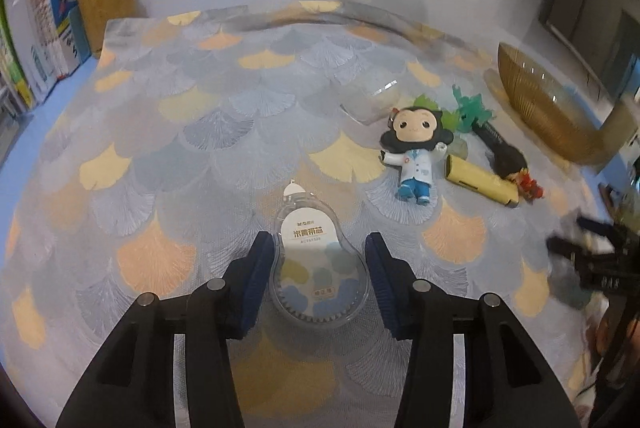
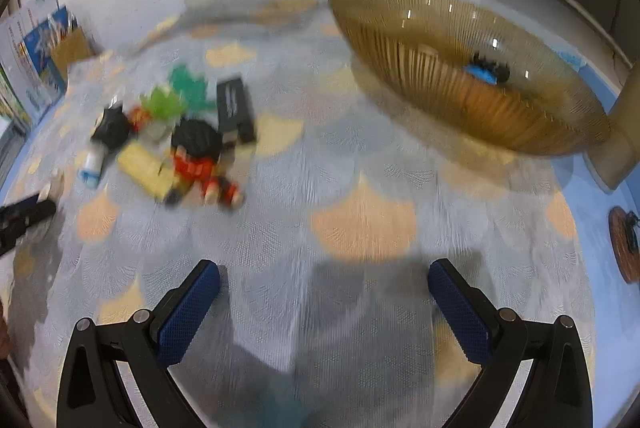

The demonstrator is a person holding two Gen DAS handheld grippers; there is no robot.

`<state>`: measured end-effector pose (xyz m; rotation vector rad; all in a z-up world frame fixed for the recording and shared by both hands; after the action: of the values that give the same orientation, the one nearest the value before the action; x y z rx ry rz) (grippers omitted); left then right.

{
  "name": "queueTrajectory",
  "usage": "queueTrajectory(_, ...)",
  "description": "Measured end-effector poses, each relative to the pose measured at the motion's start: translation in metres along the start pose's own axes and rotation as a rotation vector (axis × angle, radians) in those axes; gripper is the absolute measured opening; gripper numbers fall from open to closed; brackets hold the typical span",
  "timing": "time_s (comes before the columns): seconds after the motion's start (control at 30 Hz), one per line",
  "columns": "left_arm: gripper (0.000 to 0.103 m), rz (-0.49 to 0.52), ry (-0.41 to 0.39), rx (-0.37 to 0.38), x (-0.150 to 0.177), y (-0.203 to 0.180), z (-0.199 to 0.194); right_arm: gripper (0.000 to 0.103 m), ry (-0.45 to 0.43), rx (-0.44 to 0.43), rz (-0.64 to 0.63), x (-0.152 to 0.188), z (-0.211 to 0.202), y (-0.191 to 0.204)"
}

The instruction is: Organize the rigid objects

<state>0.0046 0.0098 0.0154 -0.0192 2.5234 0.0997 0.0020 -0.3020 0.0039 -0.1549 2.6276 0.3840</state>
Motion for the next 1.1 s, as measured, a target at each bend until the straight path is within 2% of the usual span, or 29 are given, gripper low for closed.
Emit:
queueTrajectory(0.1,0.045,-0.006,-0.030,0.019,0.004,0.004,-0.001,0.103,0.042,0.011,0.034,0.004,-0.002,0.001)
queueTrajectory(0.23,0.045,0.048,-0.055,-0.031,0.005,-0.007,0.000,0.103,0.009,0.018,0.028,0.009,-0.005,0.002)
queueTrajectory(0.37,0.046,0.075,-0.065,-0.052,0.006,-0.010,-0.001,0.103,0.067,0.004,0.050,0.005,-0.006,0.002)
queueTrajectory(0.53,0.046,0.065,-0.064,-0.035,0.005,-0.007,0.000,0.103,-0.032,0.015,-0.034,-0.012,-0.028,0.027)
queueTrajectory(0.63,0.046,0.065,-0.064,-0.036,0.006,-0.008,-0.001,0.101,-0.048,-0.060,-0.073,-0.035,-0.026,0.048)
queueTrajectory(0.67,0.046,0.067,-0.064,-0.037,0.006,-0.008,-0.001,0.095,-0.049,-0.075,-0.069,-0.041,-0.022,0.050)
queueTrajectory(0.77,0.046,0.067,-0.065,-0.038,0.007,-0.008,-0.001,0.068,-0.022,-0.080,-0.044,-0.056,0.000,0.054)
queueTrajectory(0.83,0.046,0.067,-0.065,-0.037,0.007,-0.009,-0.001,0.065,0.000,-0.111,-0.021,-0.061,0.012,0.054)
queueTrajectory(0.97,0.046,0.068,-0.065,-0.040,0.006,-0.009,-0.001,0.043,-0.018,-0.150,-0.007,-0.060,0.024,0.053)
queueTrajectory(1.0,0.046,0.068,-0.065,-0.039,0.006,-0.008,-0.001,0.033,-0.029,-0.146,-0.015,-0.060,0.023,0.052)
queueTrajectory(1.03,0.046,0.069,-0.065,-0.041,0.006,-0.009,0.000,0.030,-0.034,-0.144,-0.020,-0.058,0.023,0.054)
queueTrajectory(1.1,0.046,0.070,-0.065,-0.043,0.007,-0.010,-0.001,0.030,-0.041,-0.167,-0.015,-0.053,0.017,0.051)
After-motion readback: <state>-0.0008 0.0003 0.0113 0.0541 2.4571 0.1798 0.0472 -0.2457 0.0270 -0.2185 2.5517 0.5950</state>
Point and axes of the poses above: each gripper's, at about its wrist camera, not at the fingertips, and z roughly the way its jaws point, y to its left, x to its underside, the point moved 1 cm from there along z, roughly the way its jaws point, and after that the axes turned 15 degrees about -x, right-handed, at the moved point
